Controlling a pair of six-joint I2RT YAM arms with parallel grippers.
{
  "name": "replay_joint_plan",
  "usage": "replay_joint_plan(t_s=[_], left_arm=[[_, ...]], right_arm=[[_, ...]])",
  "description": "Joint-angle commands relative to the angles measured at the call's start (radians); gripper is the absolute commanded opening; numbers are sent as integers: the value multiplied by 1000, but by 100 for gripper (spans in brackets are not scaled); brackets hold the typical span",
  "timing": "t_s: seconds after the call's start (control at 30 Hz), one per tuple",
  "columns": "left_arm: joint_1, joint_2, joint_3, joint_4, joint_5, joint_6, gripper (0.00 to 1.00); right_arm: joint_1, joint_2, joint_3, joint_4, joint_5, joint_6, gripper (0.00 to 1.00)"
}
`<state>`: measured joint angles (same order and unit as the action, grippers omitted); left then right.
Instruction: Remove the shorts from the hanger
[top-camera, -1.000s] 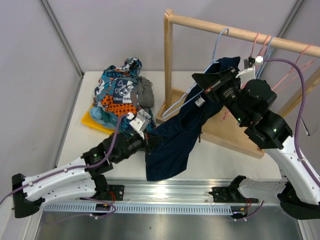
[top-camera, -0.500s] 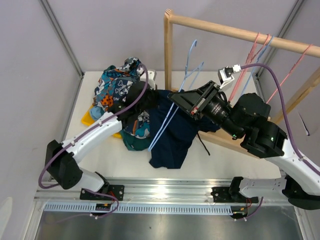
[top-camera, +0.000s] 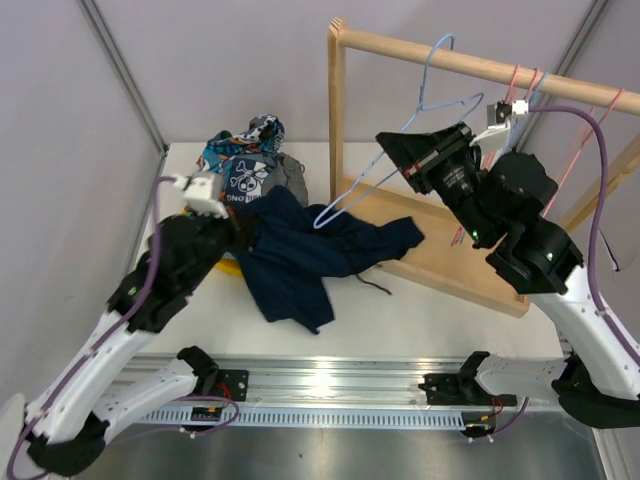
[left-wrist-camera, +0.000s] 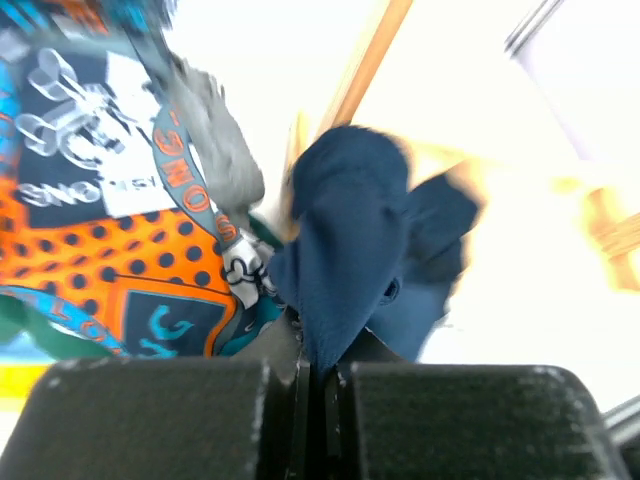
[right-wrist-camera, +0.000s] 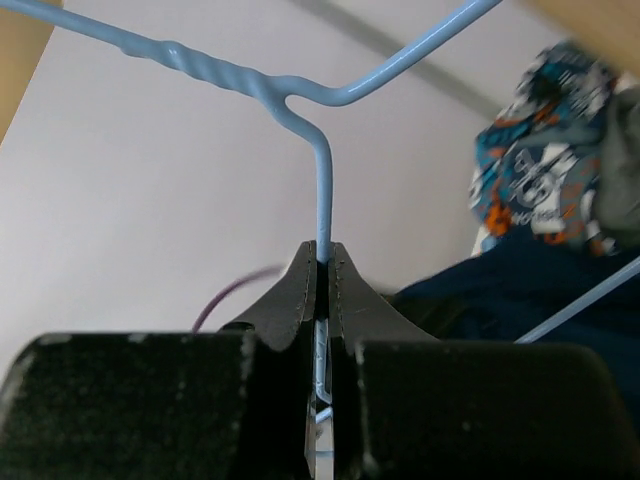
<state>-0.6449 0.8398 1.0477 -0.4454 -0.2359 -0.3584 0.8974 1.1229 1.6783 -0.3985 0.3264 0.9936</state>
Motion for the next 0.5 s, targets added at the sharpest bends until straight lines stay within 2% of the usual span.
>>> replay_joint_plan(t_s=[0.0, 0.23, 0.47], left_arm=[[1, -108, 28, -96, -34, -11, 0], [-1, -194, -8, -157, -42, -10, 0], [-1, -225, -20, -165, -14, -24, 0]], right_arm=[[-133, 54, 60, 38, -87, 0, 0], [-290, 215, 204, 44, -193, 17, 0], [-357, 278, 210, 43, -198, 36, 0]])
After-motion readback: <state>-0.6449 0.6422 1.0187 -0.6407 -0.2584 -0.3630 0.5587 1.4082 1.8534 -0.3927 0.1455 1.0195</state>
